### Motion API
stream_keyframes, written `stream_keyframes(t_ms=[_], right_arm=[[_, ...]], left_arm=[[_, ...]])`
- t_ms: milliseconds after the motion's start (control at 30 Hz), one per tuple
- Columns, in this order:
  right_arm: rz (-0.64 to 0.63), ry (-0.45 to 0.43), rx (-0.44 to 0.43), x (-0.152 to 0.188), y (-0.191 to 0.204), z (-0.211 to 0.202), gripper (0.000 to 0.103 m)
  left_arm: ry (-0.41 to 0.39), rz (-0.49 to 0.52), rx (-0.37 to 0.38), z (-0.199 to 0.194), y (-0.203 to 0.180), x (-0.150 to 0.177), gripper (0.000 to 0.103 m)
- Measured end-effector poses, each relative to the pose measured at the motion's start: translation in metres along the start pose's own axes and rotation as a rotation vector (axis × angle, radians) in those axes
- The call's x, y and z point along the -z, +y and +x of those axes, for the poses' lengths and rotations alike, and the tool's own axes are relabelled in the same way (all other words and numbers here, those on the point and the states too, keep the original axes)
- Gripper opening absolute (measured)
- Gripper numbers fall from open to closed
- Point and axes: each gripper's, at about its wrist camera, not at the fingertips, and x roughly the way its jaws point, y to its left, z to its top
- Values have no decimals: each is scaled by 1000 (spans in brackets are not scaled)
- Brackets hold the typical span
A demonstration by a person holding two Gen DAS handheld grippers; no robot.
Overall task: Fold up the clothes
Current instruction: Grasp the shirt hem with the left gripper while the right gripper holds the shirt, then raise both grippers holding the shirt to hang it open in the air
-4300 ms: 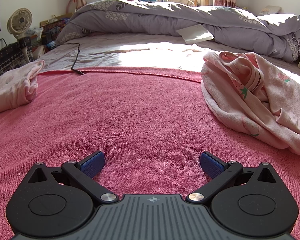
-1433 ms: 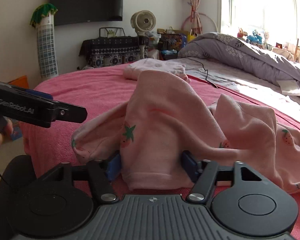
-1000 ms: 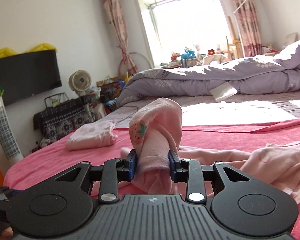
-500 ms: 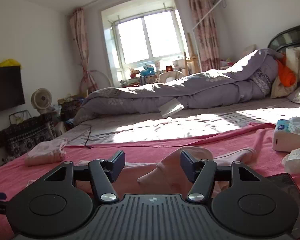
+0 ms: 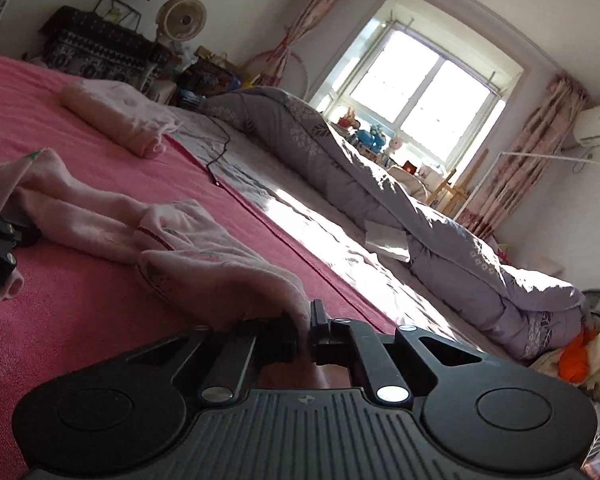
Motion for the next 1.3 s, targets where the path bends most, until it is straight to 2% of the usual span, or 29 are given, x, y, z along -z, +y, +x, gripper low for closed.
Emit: stream_keyframes(t_ms=[33, 67, 100, 133, 233, 333, 467, 533, 600, 633, 667, 700, 733, 767, 867, 1000, 1067, 1167, 1300], right_arm=[[52, -12, 16, -3, -13, -5, 8], [103, -30, 36, -8, -27, -13, 8], [135, -49, 55, -13, -37, -20, 8], [147, -75, 81, -18, -46, -28, 8], [184, -176, 153, -36, -76, -58, 8], [244, -278, 193, -48, -107, -88, 8], [352, -375, 172, -55, -137, -132, 8], [372, -391, 165, -53, -146, -144, 8], [370, -378, 172, -49, -148, -144, 8], [366, -358, 175, -44, -148, -140, 8], [363, -338, 174, -40, -148, -135, 8], [364, -313, 168, -34, -147, -129, 8], [369, -288, 158, -29, -146, -123, 8], [376, -266, 149, -24, -145, -117, 8], [385, -215, 141, -13, -141, -101, 8], [408, -202, 132, -10, -145, -96, 8], [424, -202, 130, -9, -148, -96, 8], [458, -191, 137, -8, -154, -93, 8], [549, -162, 132, -5, -168, -81, 10]], left_arm=[[-4, 0, 12, -1, 0, -1, 64], [-3, 3, 17, -3, -1, -2, 52], [-2, 9, 15, -4, -2, -4, 45], [-7, 12, 14, -7, -1, -5, 30], [-48, 0, 11, -23, 10, -12, 27], [-141, -34, -35, -53, 38, -24, 27], [-280, -104, -127, -101, 86, -40, 32], [-343, -107, -192, -121, 102, -42, 35], [-372, -90, -250, -133, 113, -41, 46], [-364, -75, -270, -134, 116, -38, 56], [-333, -57, -277, -132, 116, -31, 70], [-301, -39, -283, -130, 117, -25, 76], [-266, -17, -281, -127, 116, -17, 87], [-222, 19, -259, -122, 112, -6, 91], [-144, 118, -202, -117, 98, 20, 91], [-198, 251, -112, -136, 78, 34, 93], [-230, 295, -15, -149, 71, 35, 100], [-223, 371, 94, -158, 59, 43, 103], [-141, 427, 94, -153, 55, 60, 103]])
